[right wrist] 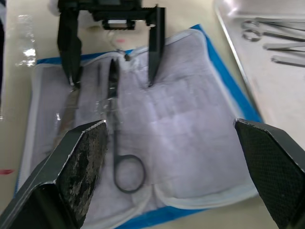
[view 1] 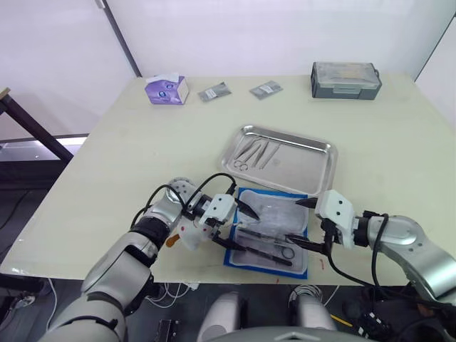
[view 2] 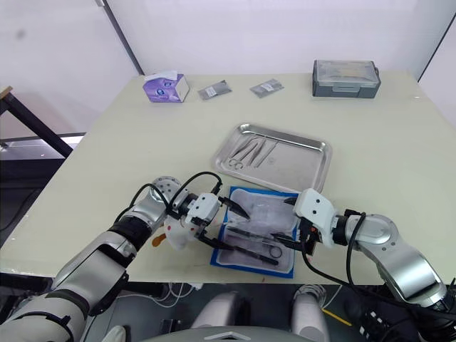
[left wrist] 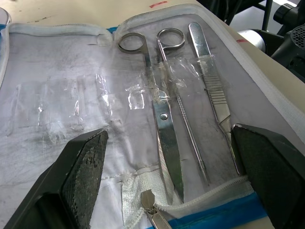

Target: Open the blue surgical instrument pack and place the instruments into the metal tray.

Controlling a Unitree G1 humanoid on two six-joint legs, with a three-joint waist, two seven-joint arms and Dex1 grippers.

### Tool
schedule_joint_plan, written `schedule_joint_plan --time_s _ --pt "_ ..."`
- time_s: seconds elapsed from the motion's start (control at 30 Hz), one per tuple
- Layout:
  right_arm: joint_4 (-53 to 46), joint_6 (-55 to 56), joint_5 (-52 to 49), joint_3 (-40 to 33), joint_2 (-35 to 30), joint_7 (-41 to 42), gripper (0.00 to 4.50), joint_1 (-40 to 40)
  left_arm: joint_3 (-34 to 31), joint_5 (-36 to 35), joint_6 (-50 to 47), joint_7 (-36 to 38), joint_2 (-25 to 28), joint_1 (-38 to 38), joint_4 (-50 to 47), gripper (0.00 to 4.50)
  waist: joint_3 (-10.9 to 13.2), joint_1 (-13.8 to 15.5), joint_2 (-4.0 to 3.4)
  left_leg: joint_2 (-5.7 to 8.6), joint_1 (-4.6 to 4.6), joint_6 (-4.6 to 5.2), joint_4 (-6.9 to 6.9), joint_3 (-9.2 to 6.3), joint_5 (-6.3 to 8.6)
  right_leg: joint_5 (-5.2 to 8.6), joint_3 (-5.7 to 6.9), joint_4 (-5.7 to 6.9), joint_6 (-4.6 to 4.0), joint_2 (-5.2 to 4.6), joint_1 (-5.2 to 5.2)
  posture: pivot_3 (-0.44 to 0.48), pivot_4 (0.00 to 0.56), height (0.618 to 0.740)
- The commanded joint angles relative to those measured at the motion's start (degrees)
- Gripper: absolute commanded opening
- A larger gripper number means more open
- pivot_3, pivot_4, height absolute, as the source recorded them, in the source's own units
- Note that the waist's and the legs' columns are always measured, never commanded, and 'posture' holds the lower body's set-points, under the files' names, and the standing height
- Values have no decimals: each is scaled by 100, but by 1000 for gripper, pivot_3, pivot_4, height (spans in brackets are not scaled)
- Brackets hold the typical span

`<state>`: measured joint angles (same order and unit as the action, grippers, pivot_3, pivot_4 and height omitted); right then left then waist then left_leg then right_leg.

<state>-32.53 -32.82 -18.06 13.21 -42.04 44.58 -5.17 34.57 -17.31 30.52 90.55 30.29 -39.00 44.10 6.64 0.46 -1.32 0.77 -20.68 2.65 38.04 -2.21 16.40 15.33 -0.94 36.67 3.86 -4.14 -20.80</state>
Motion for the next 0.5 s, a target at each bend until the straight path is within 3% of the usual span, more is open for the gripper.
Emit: schedule_joint_plan --time_s 0.03,0.5 --pt "-172 -142 87 164 84 -40 4500 -185 932 706 93 195 132 531 413 4417 0 -7 1 0 0 0 0 0 0 0 1 0 0 0 0 0 150 734" --pt "231 -88 672 629 242 -21 4500 -456 1337 84 208 195 237 408 256 4417 9 -113 15 0 -3 0 -24 -2 0 -3 1 -14 7 -1 -6 0 150 734"
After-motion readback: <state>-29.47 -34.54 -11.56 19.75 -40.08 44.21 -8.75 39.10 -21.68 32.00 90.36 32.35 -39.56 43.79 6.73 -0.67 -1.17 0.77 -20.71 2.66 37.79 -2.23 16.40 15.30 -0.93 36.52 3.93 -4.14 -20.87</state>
